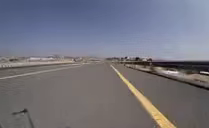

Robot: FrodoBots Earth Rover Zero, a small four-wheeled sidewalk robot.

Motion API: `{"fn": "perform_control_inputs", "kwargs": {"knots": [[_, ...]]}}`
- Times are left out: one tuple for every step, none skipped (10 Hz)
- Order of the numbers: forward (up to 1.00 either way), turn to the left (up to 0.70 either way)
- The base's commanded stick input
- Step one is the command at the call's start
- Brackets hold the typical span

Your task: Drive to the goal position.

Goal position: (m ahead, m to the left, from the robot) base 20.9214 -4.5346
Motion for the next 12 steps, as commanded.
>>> {"fn": "perform_control_inputs", "kwargs": {"knots": [[1.0, 0.0], [1.0, 0.0], [1.0, 0.0], [1.0, 0.0], [1.0, 0.0], [1.0, 0.0], [1.0, 0.0], [1.0, 0.0], [1.0, 0.0], [1.0, 0.0], [1.0, 0.0], [1.0, 0.0]]}}
